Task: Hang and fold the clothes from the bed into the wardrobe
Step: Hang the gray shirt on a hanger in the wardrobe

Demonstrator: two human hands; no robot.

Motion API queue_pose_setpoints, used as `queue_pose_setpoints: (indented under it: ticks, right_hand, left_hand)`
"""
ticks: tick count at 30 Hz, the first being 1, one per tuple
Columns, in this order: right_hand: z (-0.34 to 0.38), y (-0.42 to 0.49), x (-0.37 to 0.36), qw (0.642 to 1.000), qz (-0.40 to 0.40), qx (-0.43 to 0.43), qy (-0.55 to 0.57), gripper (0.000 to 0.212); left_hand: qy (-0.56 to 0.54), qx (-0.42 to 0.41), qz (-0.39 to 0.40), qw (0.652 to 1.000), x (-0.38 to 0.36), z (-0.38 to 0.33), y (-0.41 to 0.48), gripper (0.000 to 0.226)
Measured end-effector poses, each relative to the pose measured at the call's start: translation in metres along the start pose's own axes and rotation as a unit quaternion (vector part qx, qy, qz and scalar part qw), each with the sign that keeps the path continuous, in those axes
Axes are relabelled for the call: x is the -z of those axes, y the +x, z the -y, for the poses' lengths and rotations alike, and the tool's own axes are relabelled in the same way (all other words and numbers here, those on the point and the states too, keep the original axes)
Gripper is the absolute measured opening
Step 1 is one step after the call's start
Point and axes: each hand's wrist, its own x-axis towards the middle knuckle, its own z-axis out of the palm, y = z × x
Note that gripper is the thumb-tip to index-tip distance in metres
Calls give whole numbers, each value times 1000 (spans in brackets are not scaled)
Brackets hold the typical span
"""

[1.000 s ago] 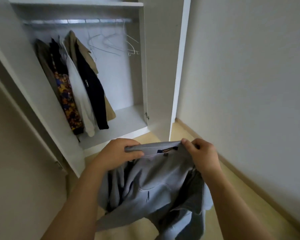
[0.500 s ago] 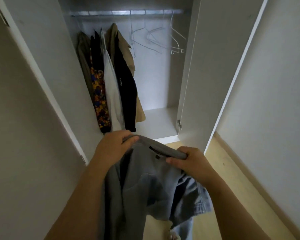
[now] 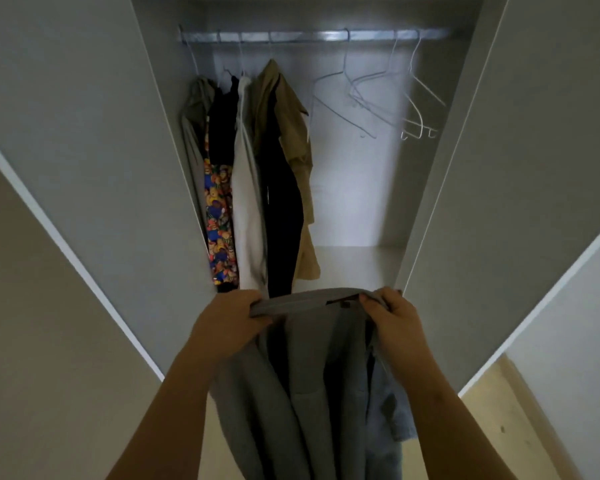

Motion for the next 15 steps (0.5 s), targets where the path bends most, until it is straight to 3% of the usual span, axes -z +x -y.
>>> queue_pose_setpoints:
  ticks: [2,6,11,13,15]
  right_hand:
    - [-1,22,-6,1000,-8,-16,18,27]
    - [3,70,-16,998,-41,3,40,36]
    - [17,150,-27,993,-93,32,61,30]
    - [24,185,-33,990,-122,43,56,36]
    - [33,222,-44,989,-131,46,42,36]
  left_hand:
    - [26,39,-31,998,-3,5,21,14]
    - [-36,82,-123,988,-8,10,70,12]
    - [-64,65,-192,977,-2,36,146,9]
    - [-108,93,-210,967,7,49,181,10]
    - [-218,139,-202,945,19,57,219,10]
